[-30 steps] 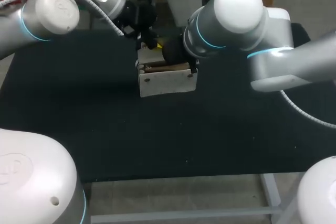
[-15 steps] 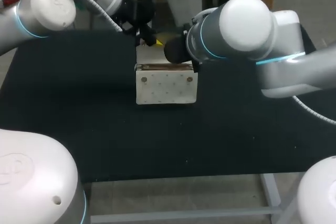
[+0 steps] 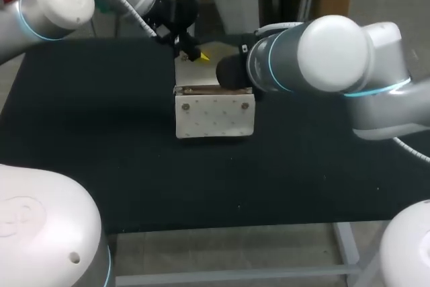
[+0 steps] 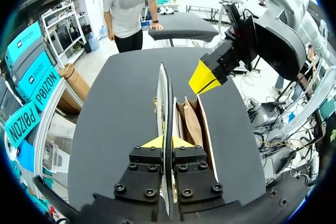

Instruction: Pick up the bag, open it, inspect its contents, close it, and place it on the opposite side

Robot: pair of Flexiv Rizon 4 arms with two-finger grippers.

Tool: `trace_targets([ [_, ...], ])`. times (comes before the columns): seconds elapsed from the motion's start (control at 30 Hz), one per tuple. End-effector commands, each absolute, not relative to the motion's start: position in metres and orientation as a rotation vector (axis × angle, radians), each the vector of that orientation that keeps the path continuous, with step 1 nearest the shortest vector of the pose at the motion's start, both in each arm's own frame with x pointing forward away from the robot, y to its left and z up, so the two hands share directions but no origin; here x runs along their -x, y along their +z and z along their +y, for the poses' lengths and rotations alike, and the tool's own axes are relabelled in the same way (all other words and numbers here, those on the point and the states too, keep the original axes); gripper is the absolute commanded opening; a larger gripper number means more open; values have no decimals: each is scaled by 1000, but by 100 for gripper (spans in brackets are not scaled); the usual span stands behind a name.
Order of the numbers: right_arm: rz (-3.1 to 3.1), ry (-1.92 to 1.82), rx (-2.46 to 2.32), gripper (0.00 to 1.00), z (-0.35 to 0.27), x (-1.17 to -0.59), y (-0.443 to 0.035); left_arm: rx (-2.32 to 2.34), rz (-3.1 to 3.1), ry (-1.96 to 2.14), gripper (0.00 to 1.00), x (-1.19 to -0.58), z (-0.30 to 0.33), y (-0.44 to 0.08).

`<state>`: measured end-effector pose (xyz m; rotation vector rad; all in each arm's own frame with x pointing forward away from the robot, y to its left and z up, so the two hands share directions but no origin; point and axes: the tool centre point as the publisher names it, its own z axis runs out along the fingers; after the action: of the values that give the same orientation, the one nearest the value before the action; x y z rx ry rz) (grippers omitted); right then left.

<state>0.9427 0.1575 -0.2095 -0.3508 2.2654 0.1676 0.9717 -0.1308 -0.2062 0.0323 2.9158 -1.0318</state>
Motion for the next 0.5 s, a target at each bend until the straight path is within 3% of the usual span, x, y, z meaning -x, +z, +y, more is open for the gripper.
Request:
trace_targets([
  [0.03, 2248, 177, 351, 0, 151, -933, -207, -47, 2975, -1078, 0, -976, -131, -203],
  [0.5, 2238, 151, 363, 0, 150, -910, -202, 11, 3204, -1216, 0, -994, -135, -247],
])
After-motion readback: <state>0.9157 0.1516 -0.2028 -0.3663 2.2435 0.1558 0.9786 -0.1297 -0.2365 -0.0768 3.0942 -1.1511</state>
